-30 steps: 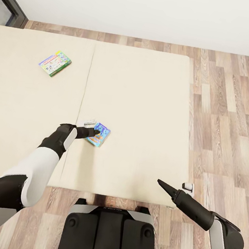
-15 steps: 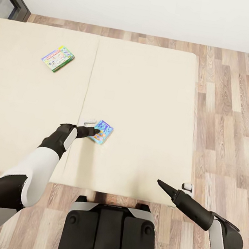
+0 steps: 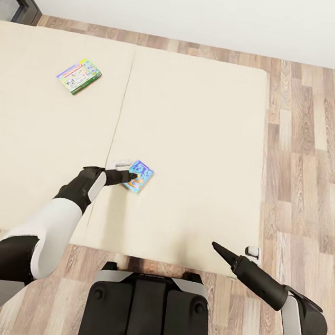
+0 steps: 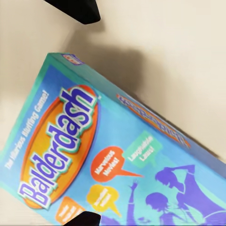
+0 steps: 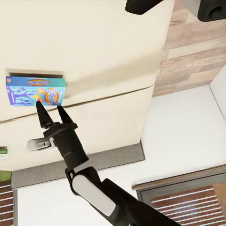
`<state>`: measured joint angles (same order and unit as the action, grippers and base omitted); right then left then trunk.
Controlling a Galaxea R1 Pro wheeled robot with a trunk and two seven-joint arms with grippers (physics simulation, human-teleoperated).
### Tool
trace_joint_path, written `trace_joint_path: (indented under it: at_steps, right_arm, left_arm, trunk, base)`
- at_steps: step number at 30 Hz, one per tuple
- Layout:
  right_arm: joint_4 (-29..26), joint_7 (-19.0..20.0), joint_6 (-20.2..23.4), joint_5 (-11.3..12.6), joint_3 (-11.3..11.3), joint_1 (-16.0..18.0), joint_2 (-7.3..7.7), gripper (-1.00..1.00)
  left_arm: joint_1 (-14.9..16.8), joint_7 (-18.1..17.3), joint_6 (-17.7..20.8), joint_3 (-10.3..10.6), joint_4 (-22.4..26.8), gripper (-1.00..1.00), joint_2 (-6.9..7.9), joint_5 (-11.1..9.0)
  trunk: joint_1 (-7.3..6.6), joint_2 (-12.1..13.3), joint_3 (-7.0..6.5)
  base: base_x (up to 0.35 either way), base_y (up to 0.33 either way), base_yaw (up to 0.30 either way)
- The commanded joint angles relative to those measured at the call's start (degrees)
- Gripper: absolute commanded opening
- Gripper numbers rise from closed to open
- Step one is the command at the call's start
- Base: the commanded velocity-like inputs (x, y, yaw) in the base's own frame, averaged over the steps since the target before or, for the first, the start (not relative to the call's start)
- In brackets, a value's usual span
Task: Put all the toys in the child's room - the three board games (two on the bed and one on the table), the two jigsaw puzzles on the table, and the tennis ball on the table - inside the toy box on the table in the child's room.
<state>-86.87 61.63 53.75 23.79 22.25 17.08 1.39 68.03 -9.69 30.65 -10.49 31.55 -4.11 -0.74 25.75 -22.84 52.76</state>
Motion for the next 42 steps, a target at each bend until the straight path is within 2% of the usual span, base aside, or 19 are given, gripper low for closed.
trace_joint_path:
  at_steps: [1,19,42]
  right_arm:
    - [0.0,0.2,0.2,0.0,0.0,0.0,0.01,1.0]
    - [1.9,0.1,0.1,0.0,0.0,0.4,-0.07,1.0]
    - [2.2,0.1,0.1,-0.1,0.0,0.5,0.02,1.0]
  left_arm:
    - [0.0,-0.2,0.4,-0.4,0.3,1.0,-0.13,-0.1]
    - [0.1,-0.2,0.7,-0.4,3.9,1.0,-2.58,-0.1]
    - [0.1,-0.2,0.5,-0.2,3.9,1.0,-2.44,0.1]
  trunk:
    - [0.03,-0.1,0.06]
    - [0.03,-0.1,0.16]
    - [0.03,-0.1,1.86]
  base:
    - [0.0,0.0,0.001]
    - [0.0,0.0,0.0]
    - [0.0,0.0,0.0]
